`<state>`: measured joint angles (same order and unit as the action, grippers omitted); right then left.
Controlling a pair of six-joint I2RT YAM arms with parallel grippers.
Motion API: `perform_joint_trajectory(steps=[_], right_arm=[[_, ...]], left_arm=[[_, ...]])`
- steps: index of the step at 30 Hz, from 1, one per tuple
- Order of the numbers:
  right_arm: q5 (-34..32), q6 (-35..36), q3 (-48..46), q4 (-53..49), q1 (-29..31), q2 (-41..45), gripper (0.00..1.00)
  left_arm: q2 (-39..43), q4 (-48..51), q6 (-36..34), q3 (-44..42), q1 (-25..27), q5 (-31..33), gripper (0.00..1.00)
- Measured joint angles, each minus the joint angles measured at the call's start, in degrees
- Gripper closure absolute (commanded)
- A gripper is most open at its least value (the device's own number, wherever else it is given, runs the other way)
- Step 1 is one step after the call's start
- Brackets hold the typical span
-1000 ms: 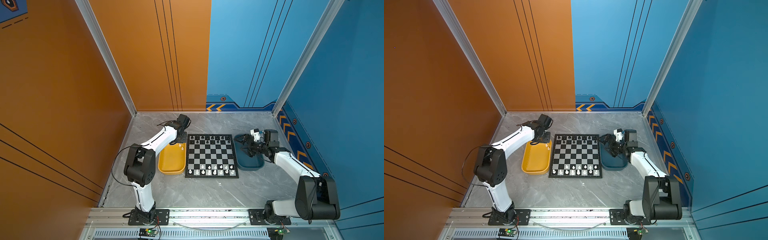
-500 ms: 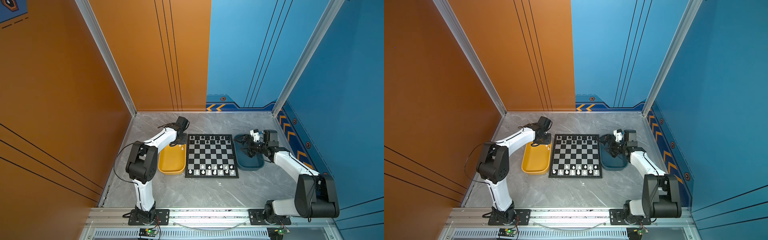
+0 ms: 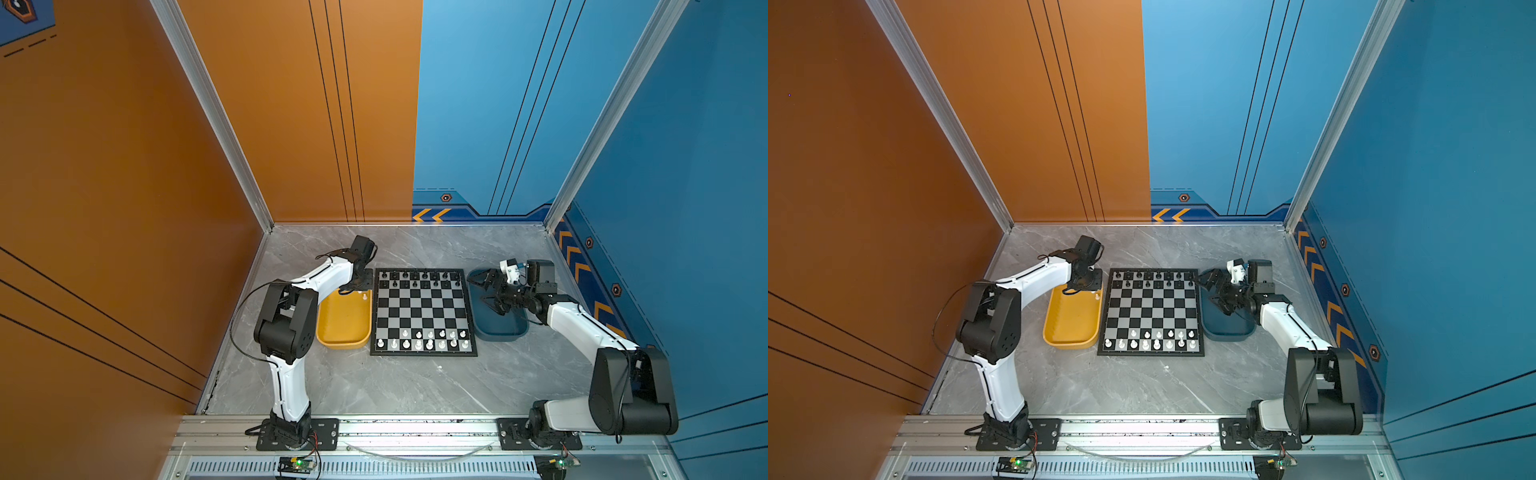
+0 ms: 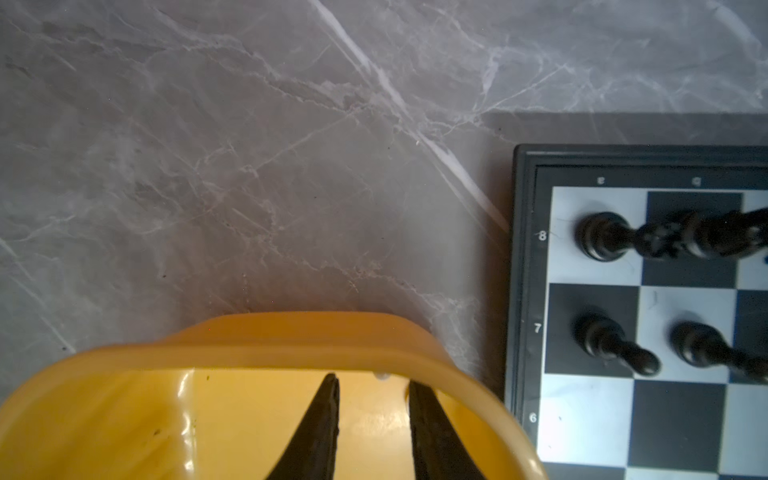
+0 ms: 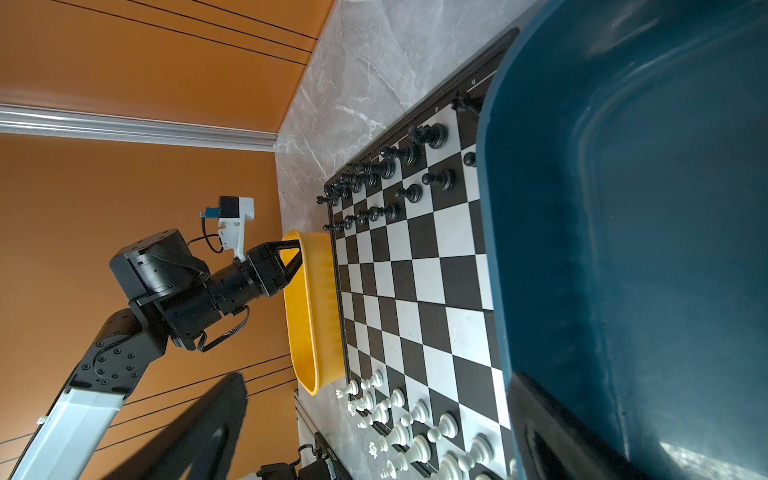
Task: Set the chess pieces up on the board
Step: 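Lower the open left gripper toward the last white pawns in the tray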
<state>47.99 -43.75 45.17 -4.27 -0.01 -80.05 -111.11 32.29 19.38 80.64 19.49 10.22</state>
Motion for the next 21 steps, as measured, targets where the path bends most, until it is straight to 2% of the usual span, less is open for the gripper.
perform_joint_trajectory(steps=[21], right_arm=[[0.0, 0.0, 0.0, 0.0, 0.0, 0.0, 0.0]], left_arm=[[-1.18, -0.9, -0.04, 0.0, -0.04, -0.04, 0.74]])
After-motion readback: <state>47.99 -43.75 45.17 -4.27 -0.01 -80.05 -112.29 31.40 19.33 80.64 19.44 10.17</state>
